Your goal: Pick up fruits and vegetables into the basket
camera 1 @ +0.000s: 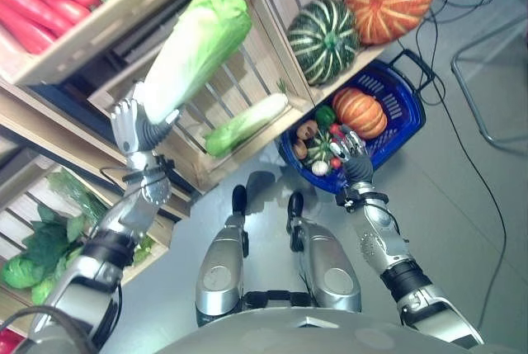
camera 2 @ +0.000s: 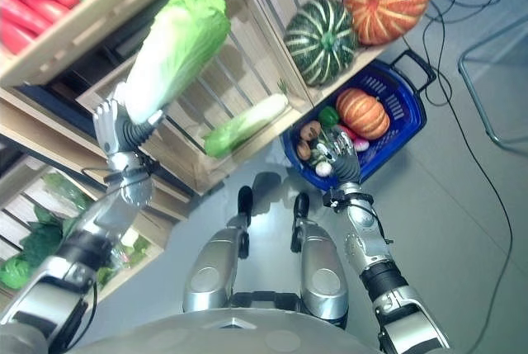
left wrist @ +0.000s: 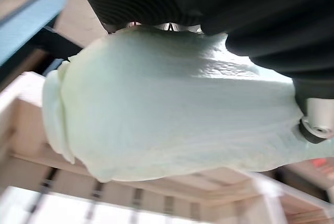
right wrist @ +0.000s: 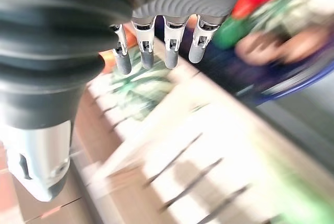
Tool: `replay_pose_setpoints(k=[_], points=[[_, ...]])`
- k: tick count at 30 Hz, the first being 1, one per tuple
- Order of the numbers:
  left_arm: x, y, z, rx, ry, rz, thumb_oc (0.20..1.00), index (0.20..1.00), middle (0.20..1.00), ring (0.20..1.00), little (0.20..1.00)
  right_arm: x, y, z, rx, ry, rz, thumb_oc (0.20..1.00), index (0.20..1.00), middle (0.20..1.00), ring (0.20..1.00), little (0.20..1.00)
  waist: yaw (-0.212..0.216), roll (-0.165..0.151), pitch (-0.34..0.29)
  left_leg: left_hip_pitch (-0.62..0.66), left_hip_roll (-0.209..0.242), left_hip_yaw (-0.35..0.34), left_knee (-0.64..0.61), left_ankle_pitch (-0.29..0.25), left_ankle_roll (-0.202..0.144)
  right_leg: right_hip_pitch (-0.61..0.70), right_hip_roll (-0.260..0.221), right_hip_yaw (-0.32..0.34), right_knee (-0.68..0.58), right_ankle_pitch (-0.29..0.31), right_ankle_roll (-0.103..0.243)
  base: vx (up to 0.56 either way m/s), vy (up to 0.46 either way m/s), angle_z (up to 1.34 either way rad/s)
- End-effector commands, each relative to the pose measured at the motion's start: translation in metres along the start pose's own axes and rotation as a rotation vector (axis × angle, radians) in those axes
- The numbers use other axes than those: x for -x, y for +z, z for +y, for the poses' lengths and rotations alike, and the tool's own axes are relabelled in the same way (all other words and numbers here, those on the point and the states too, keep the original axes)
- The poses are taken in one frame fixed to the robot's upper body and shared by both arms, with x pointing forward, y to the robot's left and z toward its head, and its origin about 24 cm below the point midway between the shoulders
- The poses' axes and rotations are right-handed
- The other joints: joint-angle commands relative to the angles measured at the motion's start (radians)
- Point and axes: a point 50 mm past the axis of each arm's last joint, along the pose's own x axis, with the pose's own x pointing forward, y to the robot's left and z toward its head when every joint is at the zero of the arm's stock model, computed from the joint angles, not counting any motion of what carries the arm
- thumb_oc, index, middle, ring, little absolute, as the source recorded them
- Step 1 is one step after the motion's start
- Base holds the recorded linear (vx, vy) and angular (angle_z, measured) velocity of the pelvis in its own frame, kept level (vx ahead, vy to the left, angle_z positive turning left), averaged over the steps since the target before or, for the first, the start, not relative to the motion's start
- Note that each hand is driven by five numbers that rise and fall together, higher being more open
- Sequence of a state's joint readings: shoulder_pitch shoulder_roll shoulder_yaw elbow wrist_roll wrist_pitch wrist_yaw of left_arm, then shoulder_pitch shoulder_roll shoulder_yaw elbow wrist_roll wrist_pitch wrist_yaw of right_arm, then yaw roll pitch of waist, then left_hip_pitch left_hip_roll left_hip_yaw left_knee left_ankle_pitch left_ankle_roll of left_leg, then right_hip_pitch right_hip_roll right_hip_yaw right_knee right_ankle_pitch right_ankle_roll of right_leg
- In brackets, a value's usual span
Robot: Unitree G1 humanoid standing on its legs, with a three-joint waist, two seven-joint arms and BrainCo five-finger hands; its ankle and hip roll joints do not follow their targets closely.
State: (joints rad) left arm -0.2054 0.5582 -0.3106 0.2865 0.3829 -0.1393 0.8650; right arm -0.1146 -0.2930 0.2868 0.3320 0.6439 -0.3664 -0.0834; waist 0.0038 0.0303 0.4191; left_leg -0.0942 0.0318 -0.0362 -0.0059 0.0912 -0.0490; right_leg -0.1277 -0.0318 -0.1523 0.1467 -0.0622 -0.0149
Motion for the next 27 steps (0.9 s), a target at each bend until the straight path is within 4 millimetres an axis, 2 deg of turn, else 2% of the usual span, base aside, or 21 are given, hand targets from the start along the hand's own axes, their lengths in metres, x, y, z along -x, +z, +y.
replay_pose_setpoints(k=[1, 5, 10, 14, 20, 27], points=[[-0.006, 0.032, -0.005, 0.195, -0.117, -0.135, 0.200, 0.200, 0.200, 0.200, 0.200, 0.004, 0.021, 0.010, -0.030, 0.080, -0.128, 1.000, 1.000, 1.000, 1.000, 1.000, -0.009, -0.037, -0.111, 0.001, -0.072, -0.019, -0.013, -0.055, 0.014, 0.077, -0.012, 0.011, -0.147, 0.072, 0.066, 0.10, 0.007, 0.03], [0.011, 0.046, -0.017, 0.357, -0.288, -0.131, 0.200, 0.200, 0.200, 0.200, 0.200, 0.003, 0.037, 0.021, -0.072, 0.166, -0.196, 1.000, 1.000, 1.000, 1.000, 1.000, 0.002, -0.037, -0.170, 0.064, -0.066, -0.025, -0.053, -0.054, 0.018, 0.138, -0.016, 0.006, -0.195, 0.088, 0.072, 0.08, 0.001, 0.02], [0.025, 0.052, -0.020, 0.415, -0.405, -0.124, 0.200, 0.200, 0.200, 0.200, 0.200, 0.004, 0.045, 0.033, -0.157, 0.239, -0.212, 1.000, 1.000, 1.000, 1.000, 1.000, 0.003, -0.047, -0.238, 0.113, -0.057, -0.002, -0.061, -0.074, 0.022, 0.180, -0.019, 0.010, -0.212, 0.083, 0.080, 0.12, -0.017, -0.03], [0.029, 0.053, -0.018, 0.442, -0.429, -0.107, 0.200, 0.200, 0.200, 0.200, 0.200, 0.007, 0.049, 0.035, -0.193, 0.282, -0.219, 1.000, 1.000, 1.000, 1.000, 1.000, -0.010, -0.052, -0.254, 0.135, -0.050, 0.026, -0.066, -0.086, 0.031, 0.186, -0.012, 0.027, -0.211, 0.080, 0.083, 0.04, -0.015, -0.06], [0.029, 0.064, -0.020, 0.498, -0.475, -0.125, 0.200, 0.200, 0.200, 0.200, 0.200, 0.005, 0.058, 0.043, -0.269, 0.315, -0.236, 1.000, 1.000, 1.000, 1.000, 1.000, -0.032, -0.059, -0.255, 0.164, -0.040, 0.073, -0.069, -0.101, 0.046, 0.195, 0.002, 0.071, -0.201, 0.078, 0.087, 0.02, -0.001, -0.22], [0.028, 0.073, -0.023, 0.548, -0.516, -0.121, 0.200, 0.200, 0.200, 0.200, 0.200, 0.006, 0.067, 0.048, -0.298, 0.340, -0.251, 1.000, 1.000, 1.000, 1.000, 1.000, -0.040, -0.061, -0.266, 0.187, -0.038, 0.082, -0.069, -0.108, 0.051, 0.218, 0.002, 0.090, -0.210, 0.082, 0.091, 0.02, -0.011, -0.14]])
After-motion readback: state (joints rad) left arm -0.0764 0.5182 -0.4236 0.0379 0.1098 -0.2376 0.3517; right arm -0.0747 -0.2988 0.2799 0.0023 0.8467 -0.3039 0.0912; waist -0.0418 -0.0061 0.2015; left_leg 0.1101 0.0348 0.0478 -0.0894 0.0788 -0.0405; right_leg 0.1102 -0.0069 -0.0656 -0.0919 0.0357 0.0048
